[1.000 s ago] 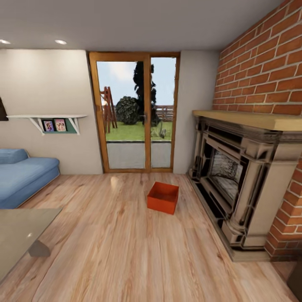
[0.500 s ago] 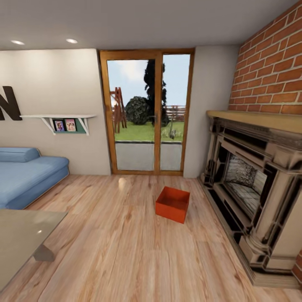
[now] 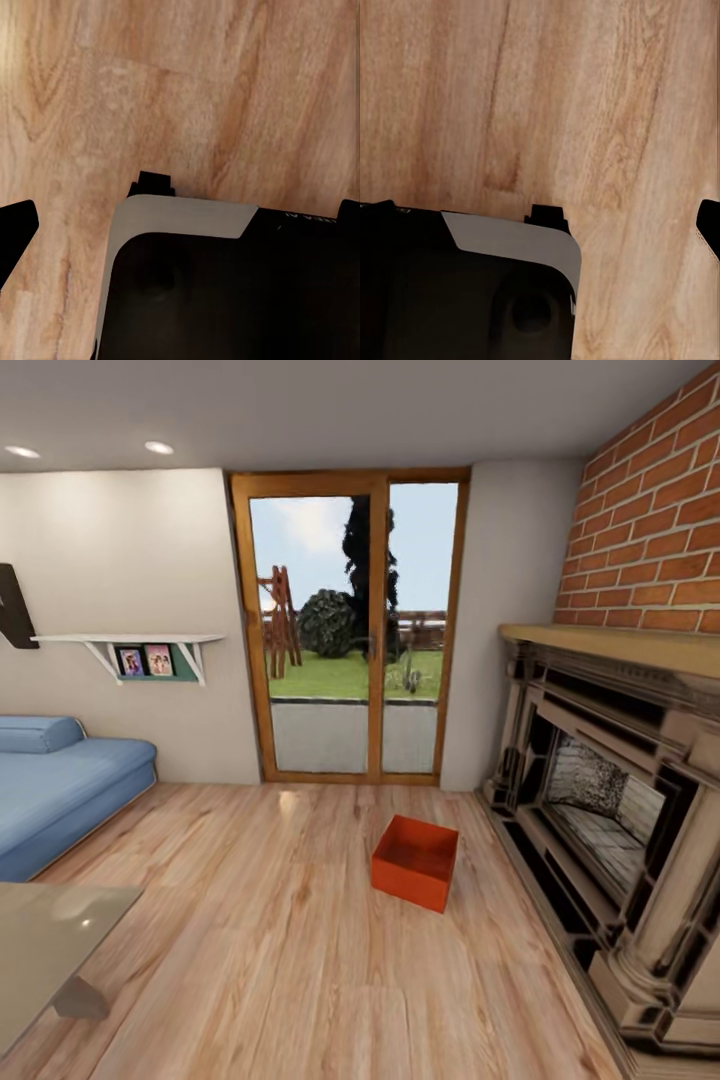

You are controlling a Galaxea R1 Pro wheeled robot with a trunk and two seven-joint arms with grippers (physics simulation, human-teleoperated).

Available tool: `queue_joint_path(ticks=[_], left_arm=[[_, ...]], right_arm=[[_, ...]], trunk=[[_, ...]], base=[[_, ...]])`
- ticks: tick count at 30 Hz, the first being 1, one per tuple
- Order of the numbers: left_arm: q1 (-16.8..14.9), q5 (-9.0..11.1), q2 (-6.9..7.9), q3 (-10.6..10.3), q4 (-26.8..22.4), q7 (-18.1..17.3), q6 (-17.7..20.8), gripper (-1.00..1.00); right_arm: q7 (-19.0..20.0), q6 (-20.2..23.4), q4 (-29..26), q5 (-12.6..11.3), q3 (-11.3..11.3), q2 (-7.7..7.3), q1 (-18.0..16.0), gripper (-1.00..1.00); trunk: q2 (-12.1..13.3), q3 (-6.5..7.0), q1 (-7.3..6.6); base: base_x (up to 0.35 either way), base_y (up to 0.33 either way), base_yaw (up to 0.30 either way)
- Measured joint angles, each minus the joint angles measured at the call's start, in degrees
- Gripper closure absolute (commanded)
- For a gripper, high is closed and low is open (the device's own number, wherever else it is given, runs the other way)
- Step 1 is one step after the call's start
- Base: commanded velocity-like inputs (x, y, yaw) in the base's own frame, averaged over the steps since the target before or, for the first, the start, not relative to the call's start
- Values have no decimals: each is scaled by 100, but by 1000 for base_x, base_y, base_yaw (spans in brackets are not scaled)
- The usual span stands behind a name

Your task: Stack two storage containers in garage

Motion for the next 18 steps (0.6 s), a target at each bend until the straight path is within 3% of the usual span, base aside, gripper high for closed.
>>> queue_joint_path(ticks=[18], left_arm=[[0,-1,0,0,0,0,0,-100]], right_arm=[[0,0,1,-5,0,-4,-1,-100]], trunk=[[0,0,0]], base=[[321,0,0]])
